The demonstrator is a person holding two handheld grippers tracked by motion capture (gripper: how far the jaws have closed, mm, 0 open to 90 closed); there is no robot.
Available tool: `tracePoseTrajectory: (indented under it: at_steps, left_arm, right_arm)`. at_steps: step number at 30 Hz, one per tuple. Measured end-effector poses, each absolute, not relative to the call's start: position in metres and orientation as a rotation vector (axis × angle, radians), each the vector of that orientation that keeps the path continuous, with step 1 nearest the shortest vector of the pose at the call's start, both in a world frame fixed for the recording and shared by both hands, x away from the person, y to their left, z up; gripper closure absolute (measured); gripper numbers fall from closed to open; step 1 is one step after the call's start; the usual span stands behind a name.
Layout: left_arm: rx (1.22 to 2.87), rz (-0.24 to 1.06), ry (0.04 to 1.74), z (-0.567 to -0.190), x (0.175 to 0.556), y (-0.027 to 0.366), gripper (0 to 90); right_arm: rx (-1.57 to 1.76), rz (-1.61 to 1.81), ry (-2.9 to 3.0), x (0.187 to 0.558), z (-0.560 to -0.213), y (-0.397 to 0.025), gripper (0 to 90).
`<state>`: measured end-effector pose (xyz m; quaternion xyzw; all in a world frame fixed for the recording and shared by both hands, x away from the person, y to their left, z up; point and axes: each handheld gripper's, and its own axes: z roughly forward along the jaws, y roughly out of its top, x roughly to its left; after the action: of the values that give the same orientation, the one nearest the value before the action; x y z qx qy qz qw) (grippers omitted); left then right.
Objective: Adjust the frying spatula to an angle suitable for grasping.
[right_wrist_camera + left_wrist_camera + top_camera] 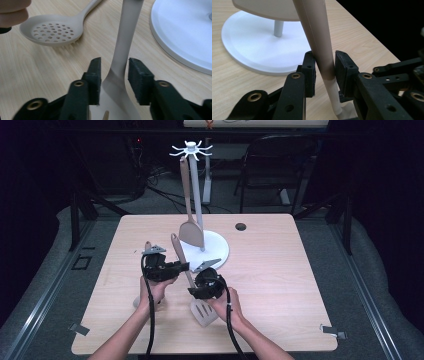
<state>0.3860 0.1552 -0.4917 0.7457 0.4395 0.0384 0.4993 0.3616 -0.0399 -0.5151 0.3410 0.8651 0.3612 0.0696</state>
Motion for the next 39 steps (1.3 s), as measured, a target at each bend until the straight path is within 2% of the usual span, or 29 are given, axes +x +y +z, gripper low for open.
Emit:
tracePoseTrajectory:
  at_steps: [2,5,12,17,22,29,35,39]
  left_arm:
    - [1.806,0.099,1.051,-0.491,0.385,0.154,71.1]
    - [1.793,0.088,1.034,-0.493,0.385,0.154,71.1]
    - [1.814,0.081,1.008,-0.499,0.383,0.144,70.1]
    - [1.806,0.073,1.005,-0.501,0.383,0.138,72.8]
    - [1.799,0.067,1.007,-0.501,0.383,0.135,73.5]
    - [1.8,0.043,1.0,-0.5,0.386,0.135,73.8]
    - [1.802,0.033,0.976,-0.498,0.388,0.133,74.4]
    - [1.811,0.038,0.951,-0.497,0.39,0.13,74.5]
  right_arm:
    - [1.032,1.078,2.615,0.364,-0.517,-0.039,72.2]
    - [1.069,1.099,2.61,0.367,-0.518,-0.042,74.4]
    - [1.098,1.112,2.58,0.366,-0.518,-0.046,75.2]
    - [1.093,1.107,2.582,0.366,-0.517,-0.05,73.8]
    - [1.112,1.092,2.577,0.361,-0.514,-0.063,57.3]
    - [1.04,1.036,2.618,0.348,-0.514,-0.097,38.6]
    - [1.074,0.961,2.618,0.335,-0.52,-0.129,19.2]
    - [1.139,0.966,2.579,0.335,-0.524,-0.151,14.7]
